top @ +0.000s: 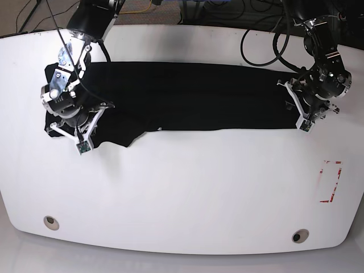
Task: Layout the t-shirt on the table in an organized manner, then fold the t-shirt properly
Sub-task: 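Pull the shirt end with the right gripper to straighten the band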
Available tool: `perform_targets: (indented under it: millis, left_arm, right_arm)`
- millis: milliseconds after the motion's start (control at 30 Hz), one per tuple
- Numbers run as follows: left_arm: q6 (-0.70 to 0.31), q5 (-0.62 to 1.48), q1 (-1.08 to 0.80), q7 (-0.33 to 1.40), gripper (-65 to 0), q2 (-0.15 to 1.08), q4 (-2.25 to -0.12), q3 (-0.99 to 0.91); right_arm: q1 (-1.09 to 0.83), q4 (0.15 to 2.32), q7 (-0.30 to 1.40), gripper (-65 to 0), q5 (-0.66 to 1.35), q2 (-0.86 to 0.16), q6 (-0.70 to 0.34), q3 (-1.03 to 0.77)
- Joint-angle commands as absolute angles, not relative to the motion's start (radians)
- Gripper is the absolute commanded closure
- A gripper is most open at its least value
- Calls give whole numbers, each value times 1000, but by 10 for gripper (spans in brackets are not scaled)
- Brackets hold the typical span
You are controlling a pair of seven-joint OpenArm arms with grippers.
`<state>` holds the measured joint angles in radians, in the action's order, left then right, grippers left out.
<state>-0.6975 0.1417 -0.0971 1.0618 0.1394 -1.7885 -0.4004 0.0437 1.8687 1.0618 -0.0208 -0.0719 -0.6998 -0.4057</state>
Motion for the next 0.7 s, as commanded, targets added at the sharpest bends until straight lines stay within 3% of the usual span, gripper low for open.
perform_targets:
  millis: [0,233,667]
  left_arm:
    - [-698,151,-84,1046,-275,151,-1796,-403]
    - [-698,151,-84,1046,-275,151,-1788,-401]
    - [-698,151,-84,1044,-275,151,-1787,-398]
  right_arm:
    - [24,1923,1069,0,30,-82,-698,-407]
    - [-71,1972,1182,0,263,-156,-698,-407]
    - [-225,1972,1194,0,529,-282,-698,-407]
